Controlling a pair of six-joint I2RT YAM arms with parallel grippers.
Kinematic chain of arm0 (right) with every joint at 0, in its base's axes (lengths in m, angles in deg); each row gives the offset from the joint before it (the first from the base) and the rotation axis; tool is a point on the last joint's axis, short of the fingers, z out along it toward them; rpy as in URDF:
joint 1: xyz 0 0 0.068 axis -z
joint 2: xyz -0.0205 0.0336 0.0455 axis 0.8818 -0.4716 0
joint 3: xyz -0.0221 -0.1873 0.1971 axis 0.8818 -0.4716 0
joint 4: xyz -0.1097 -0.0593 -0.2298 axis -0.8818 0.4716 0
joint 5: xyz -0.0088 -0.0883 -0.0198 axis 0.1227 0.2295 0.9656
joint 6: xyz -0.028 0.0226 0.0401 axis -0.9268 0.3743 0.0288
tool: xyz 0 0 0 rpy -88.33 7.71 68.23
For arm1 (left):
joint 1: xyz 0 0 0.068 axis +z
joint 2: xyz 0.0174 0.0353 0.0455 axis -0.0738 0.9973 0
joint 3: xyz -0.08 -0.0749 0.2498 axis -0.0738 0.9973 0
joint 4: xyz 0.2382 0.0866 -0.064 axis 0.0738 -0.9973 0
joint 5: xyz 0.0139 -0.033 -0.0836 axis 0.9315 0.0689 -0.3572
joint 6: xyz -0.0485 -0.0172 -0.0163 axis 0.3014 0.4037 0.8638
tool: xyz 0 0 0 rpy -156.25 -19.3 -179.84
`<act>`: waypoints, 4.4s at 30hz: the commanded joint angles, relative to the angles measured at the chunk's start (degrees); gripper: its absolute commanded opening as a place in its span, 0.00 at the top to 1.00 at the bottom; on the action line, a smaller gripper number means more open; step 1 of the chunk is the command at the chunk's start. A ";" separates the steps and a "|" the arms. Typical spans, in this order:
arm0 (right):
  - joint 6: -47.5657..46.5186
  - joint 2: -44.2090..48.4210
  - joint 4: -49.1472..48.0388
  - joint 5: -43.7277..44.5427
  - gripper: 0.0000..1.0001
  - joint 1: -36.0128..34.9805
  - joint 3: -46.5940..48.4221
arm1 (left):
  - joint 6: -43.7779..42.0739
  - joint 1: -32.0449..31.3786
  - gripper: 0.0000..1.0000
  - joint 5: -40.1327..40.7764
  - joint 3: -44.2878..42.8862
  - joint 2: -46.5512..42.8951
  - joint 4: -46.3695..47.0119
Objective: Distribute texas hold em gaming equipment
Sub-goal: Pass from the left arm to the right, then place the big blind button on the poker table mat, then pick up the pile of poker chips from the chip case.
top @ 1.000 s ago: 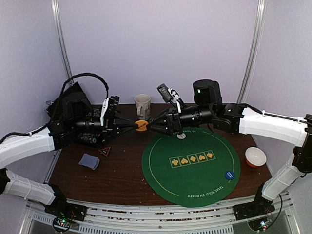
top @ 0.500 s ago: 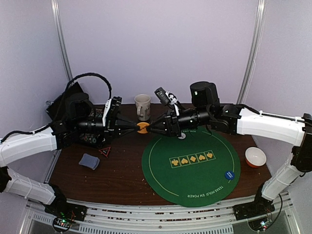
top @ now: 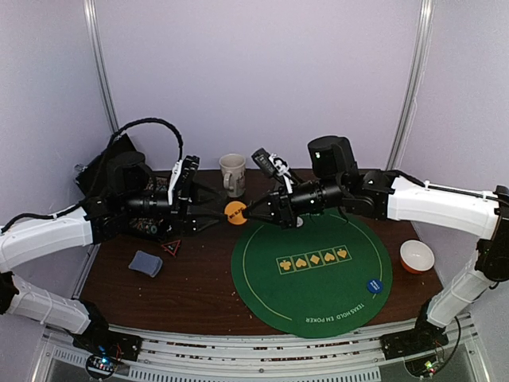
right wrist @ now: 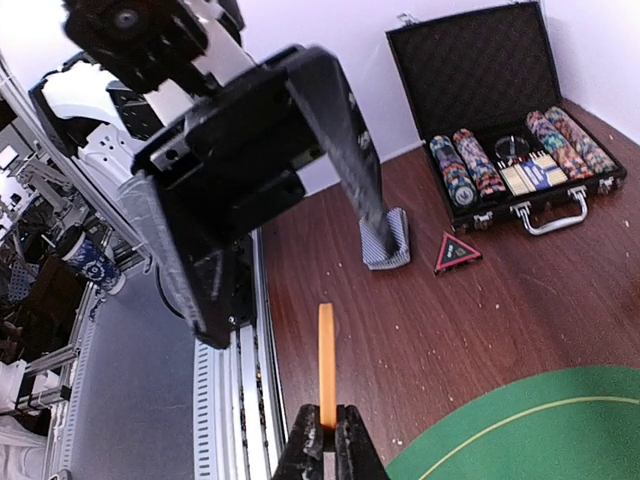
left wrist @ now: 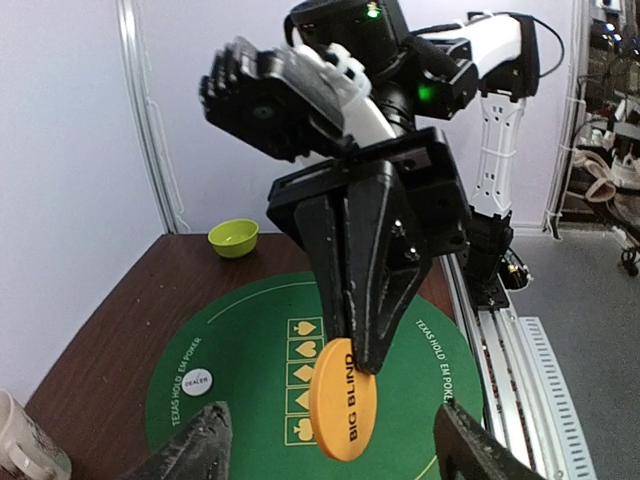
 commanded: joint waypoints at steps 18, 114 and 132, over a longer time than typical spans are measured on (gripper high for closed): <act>10.04 -11.16 19.05 -8.84 1.00 3.32 -19.69 | -5.07 0.70 0.10 33.85 -2.43 4.08 -8.57; -4.64 0.07 25.88 22.95 0.32 22.98 -5.49 | -4.64 26.89 0.71 52.69 -30.09 45.20 -46.99; -4.84 -0.95 26.59 21.31 0.33 22.99 -5.67 | -5.86 26.85 0.62 56.97 -28.48 42.83 -44.12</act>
